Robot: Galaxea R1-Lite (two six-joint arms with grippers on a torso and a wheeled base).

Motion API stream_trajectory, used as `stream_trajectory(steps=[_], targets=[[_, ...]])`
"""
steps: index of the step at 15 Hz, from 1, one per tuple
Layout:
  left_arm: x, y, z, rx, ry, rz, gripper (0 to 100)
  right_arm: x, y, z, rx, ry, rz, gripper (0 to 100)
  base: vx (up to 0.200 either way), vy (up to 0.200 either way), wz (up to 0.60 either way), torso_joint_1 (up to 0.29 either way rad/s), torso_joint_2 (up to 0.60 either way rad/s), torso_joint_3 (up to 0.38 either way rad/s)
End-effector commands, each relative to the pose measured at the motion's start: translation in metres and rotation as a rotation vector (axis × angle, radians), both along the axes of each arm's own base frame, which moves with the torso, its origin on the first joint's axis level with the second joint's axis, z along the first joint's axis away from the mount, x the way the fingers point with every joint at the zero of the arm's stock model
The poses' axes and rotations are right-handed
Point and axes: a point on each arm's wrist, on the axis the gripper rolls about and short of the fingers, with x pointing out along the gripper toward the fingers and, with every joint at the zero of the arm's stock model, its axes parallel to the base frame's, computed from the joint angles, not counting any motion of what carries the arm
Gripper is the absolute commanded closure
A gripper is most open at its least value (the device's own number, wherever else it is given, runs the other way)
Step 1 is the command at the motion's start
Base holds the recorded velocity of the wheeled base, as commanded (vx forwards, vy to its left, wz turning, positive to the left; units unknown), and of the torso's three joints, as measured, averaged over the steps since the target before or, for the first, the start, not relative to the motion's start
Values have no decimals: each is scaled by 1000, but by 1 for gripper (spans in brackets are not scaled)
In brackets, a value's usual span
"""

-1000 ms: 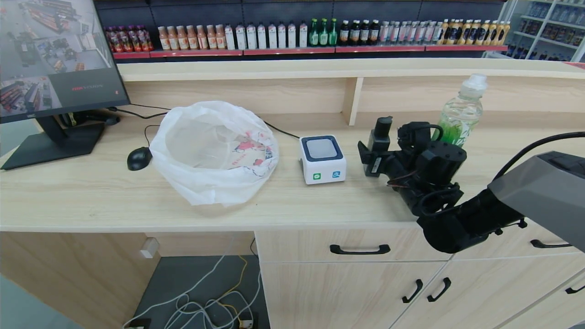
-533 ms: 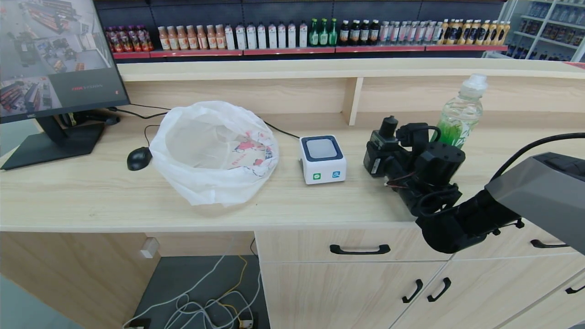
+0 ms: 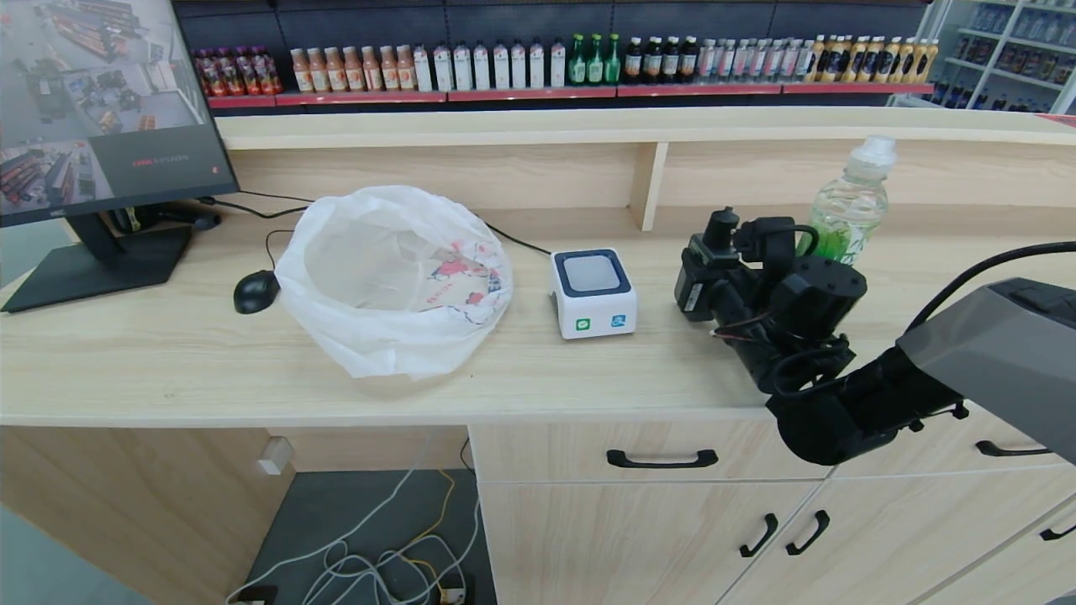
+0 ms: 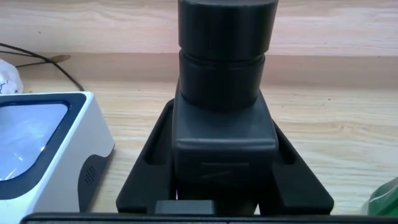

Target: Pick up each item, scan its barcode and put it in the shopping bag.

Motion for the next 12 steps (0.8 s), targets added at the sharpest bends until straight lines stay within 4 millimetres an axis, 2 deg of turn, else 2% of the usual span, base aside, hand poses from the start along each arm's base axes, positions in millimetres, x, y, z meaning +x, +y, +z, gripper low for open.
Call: stream_trajectory(steps=[1, 3, 7, 11, 12], targets=[[0, 0, 0, 0, 0, 1, 0, -3, -1, 3, -3, -17, -2, 100, 0, 0, 0, 0, 0, 0], [0, 0, 0, 0, 0, 1, 0, -5, 0, 5, -9, -25, -2, 100, 0, 0, 0, 0, 0, 0], [0, 0, 0, 0, 0, 1, 0, -22, 18, 25, -5, -72, 39, 100, 0, 0, 0, 0, 0, 0], [0, 0, 0, 0, 0, 1, 0, -51, 8, 39, -17, -80, 27, 100, 0, 0, 0, 0, 0, 0], [0, 0, 0, 0, 0, 1, 0, -71, 3, 42, -20, -70, 37, 100, 0, 0, 0, 0, 0, 0]])
